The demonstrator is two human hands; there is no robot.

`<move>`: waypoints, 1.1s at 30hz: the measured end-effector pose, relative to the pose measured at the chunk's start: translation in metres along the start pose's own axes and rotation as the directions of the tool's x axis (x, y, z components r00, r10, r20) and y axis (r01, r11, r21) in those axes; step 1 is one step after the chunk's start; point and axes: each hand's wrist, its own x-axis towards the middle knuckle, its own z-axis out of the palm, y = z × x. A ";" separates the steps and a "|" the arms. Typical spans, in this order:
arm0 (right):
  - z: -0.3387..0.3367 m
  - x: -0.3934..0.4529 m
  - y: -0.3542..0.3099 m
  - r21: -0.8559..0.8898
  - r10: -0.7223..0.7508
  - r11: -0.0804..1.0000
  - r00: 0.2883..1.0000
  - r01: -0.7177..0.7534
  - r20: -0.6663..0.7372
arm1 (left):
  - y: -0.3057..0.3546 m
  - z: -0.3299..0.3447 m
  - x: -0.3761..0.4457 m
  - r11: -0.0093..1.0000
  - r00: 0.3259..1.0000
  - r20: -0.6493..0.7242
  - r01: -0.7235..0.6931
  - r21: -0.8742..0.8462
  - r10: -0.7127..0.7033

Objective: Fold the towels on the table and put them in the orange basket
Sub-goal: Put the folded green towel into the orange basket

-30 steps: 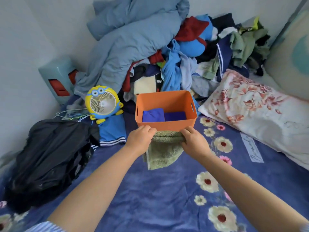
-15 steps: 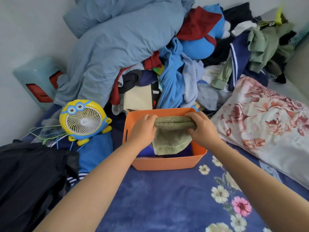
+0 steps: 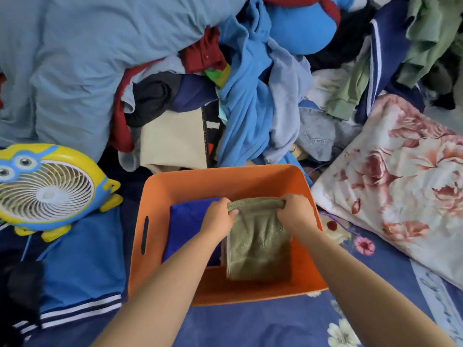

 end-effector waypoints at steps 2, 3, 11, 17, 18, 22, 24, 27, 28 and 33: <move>0.016 0.022 0.002 -0.051 0.031 0.998 0.999 -0.030 0.017 | -0.003 0.014 0.026 0.999 0.999 0.012 0.030 0.030 -0.031; 0.024 0.035 0.003 -0.085 0.040 0.996 0.999 -0.038 0.021 | -0.005 0.022 0.040 0.998 0.999 0.015 0.050 0.045 -0.051; 0.068 0.093 0.003 -0.058 0.243 0.969 0.969 -0.241 0.034 | -0.014 0.056 0.104 0.975 0.981 0.052 0.178 0.132 -0.186; 0.107 0.109 0.018 0.193 0.234 0.958 0.967 -0.212 -0.099 | -0.024 0.080 0.104 0.990 0.976 -0.171 0.126 -0.061 -0.135; 0.111 0.106 0.018 0.237 0.241 0.951 0.957 -0.199 -0.162 | -0.025 0.083 0.098 0.981 0.964 -0.214 0.127 -0.143 -0.156; 0.121 0.086 0.026 -0.015 0.003 1.000 0.987 -0.006 -0.164 | -0.039 0.088 0.076 0.999 0.949 -0.316 0.003 0.044 0.012; 0.122 0.075 0.030 -0.155 -0.081 0.986 0.994 0.068 -0.075 | -0.044 0.087 0.066 0.946 0.958 -0.251 -0.055 0.318 0.140; 0.126 0.056 0.029 -0.279 0.053 0.959 0.999 -0.053 -0.007 | -0.044 0.087 0.050 0.865 0.997 -0.042 -0.028 0.500 0.057; 0.126 0.049 0.027 -0.318 0.119 0.943 0.992 -0.099 0.044 | -0.043 0.088 0.046 0.837 1.000 0.024 -0.008 0.547 -0.006; 0.129 0.033 0.026 -0.279 0.298 0.931 0.933 -0.236 0.204 | -0.039 0.097 0.034 0.792 0.982 0.166 -0.028 0.610 -0.093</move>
